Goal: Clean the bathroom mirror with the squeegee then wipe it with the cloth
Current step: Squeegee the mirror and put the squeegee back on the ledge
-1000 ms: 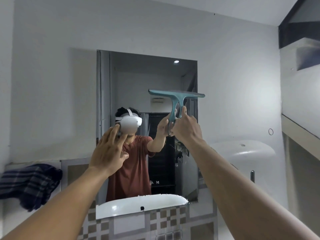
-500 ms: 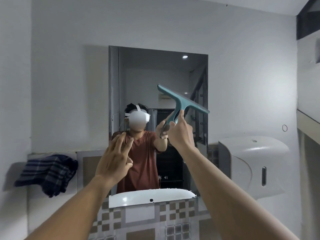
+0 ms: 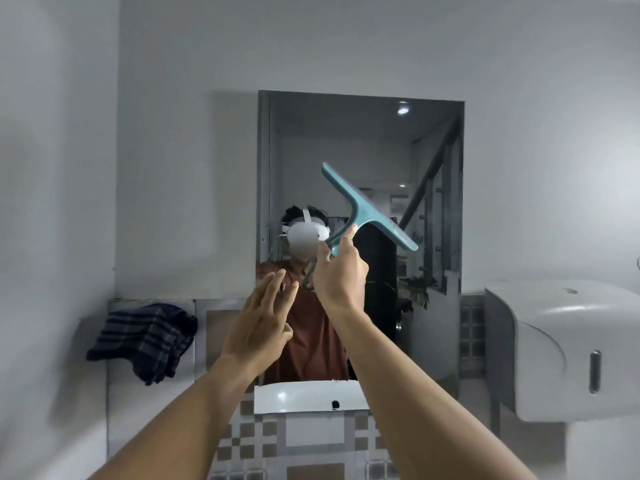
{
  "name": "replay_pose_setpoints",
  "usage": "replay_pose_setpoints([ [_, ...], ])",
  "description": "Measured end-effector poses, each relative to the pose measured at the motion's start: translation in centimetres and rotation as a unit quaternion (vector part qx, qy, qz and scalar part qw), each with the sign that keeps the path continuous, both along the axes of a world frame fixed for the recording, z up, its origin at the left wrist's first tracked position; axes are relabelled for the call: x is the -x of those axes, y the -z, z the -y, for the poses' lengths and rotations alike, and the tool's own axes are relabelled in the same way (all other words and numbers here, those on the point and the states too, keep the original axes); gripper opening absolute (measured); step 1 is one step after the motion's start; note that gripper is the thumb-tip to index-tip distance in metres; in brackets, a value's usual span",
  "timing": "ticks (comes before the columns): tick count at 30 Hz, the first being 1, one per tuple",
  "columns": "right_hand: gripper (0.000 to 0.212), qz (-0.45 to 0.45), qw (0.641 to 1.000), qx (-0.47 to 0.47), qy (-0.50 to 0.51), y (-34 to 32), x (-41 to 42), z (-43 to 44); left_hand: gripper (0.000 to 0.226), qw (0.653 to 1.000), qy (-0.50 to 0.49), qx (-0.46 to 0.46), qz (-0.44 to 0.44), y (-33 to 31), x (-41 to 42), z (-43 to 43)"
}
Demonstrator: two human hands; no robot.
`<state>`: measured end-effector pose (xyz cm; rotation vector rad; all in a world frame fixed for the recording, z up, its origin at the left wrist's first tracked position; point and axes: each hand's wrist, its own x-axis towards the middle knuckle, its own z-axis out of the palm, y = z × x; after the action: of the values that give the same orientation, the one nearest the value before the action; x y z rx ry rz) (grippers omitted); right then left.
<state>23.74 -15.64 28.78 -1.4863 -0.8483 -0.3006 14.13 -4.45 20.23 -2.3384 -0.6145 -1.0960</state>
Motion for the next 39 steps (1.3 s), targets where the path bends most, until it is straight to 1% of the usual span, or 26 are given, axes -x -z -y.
replay_pose_setpoints([
  [2,0.069,0.021,0.999,-0.018,-0.028,0.0,0.9,-0.1,0.091,1.0,-0.001,-0.003,-0.006,0.2,0.3,-0.1],
  [4,0.069,0.031,0.999,-0.009,-0.034,0.2,1.4,-0.8,0.087,1.0,0.005,0.001,-0.005,0.3,0.4,-0.2],
  [8,0.071,0.056,0.998,0.02,-0.023,1.1,1.7,-2.1,0.088,1.0,0.011,-0.006,-0.005,0.4,0.3,-0.3],
  [12,0.068,0.121,0.991,0.05,0.004,1.4,1.0,-1.2,0.091,1.0,0.007,-0.025,0.006,0.9,0.2,-0.4],
  [16,0.064,0.198,0.971,0.128,0.046,2.2,0.7,0.2,0.087,1.0,0.013,-0.017,0.016,1.5,0.1,-0.4],
  [23,0.062,0.265,0.944,0.171,0.096,1.6,-0.1,2.4,0.089,1.0,0.005,0.005,0.007,1.5,-0.1,-0.7],
  [28,0.061,0.315,0.915,0.215,0.128,1.4,-1.4,4.4,0.087,1.0,0.016,0.007,0.008,1.5,0.1,-0.6],
  [32,0.061,0.346,0.889,0.253,0.16,0.3,-2.8,6.2,0.088,1.0,0.021,0.003,0.008,1.6,0.0,-0.7],
  [36,0.063,0.352,0.882,0.268,0.164,-0.7,-4.7,7.9,0.087,1.0,0.024,-0.004,0.01,1.6,0.0,-0.8],
  [39,0.059,0.359,0.873,0.278,0.175,-1.3,-6.2,8.8,0.088,1.0,0.026,0.001,0.01,1.7,0.0,-0.8],
])
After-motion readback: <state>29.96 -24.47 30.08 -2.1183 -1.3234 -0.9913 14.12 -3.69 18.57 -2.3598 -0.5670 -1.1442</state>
